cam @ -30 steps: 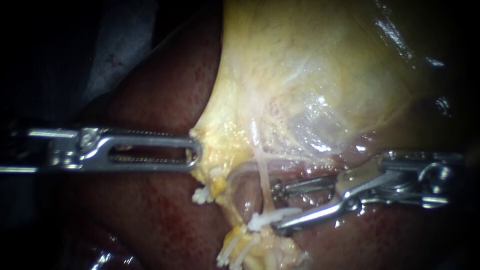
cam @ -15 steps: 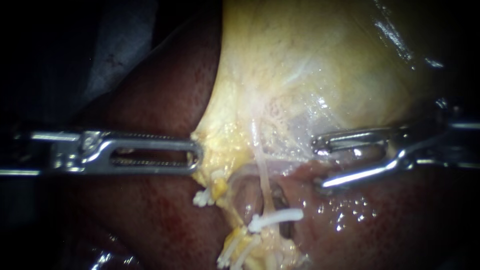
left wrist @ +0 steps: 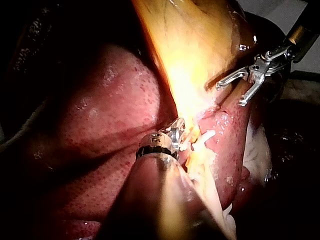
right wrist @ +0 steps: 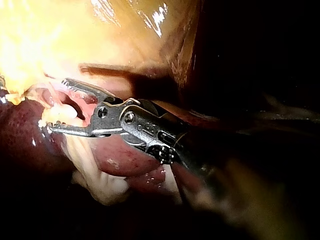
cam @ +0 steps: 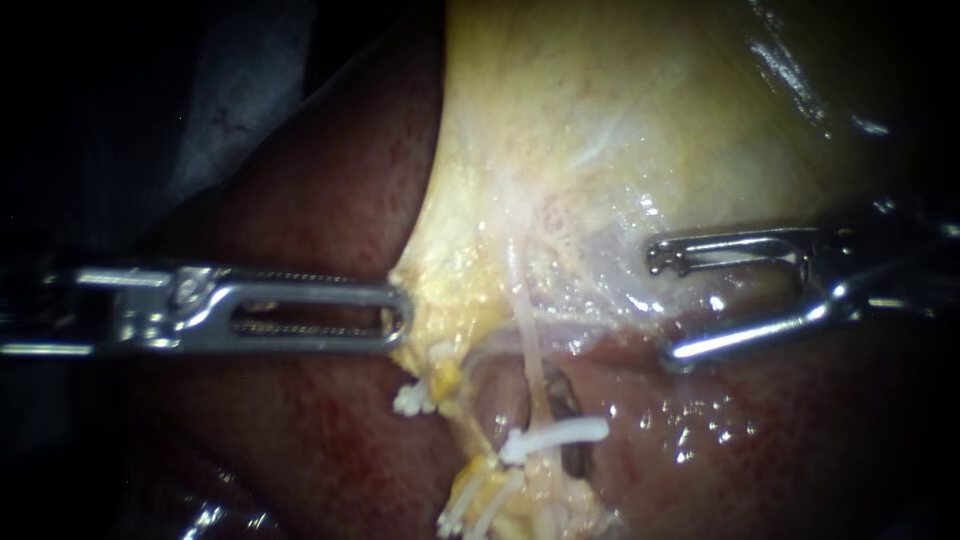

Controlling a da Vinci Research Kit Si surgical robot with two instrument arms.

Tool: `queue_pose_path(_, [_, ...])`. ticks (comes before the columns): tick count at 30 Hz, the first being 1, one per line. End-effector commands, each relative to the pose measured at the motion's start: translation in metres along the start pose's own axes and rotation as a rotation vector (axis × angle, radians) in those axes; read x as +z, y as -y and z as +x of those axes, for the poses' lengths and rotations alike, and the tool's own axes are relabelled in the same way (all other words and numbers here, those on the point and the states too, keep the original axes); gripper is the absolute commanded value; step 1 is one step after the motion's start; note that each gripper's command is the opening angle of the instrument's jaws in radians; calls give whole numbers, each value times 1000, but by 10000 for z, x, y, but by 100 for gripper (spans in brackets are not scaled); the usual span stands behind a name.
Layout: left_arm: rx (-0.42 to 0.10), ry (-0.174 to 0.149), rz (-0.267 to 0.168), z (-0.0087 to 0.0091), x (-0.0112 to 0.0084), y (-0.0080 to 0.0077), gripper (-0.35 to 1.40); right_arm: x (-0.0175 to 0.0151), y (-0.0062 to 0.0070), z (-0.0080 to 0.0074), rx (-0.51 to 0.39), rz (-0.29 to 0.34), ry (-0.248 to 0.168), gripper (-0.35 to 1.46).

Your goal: Going back first clip right tube

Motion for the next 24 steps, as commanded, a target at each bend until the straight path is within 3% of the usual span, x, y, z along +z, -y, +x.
queue_pose_path(1, [1,-1,2,1,3,0,-35,0,0,0,1,1,0,60])
queue_pose_path(16, [17,-18,17,24,65,2,-35,-1,0,-1,-6,1,0,60])
queue_pose_path(24, [19,-19,18,24,72,2,-35,-1,0,-1,-6,1,0,60])
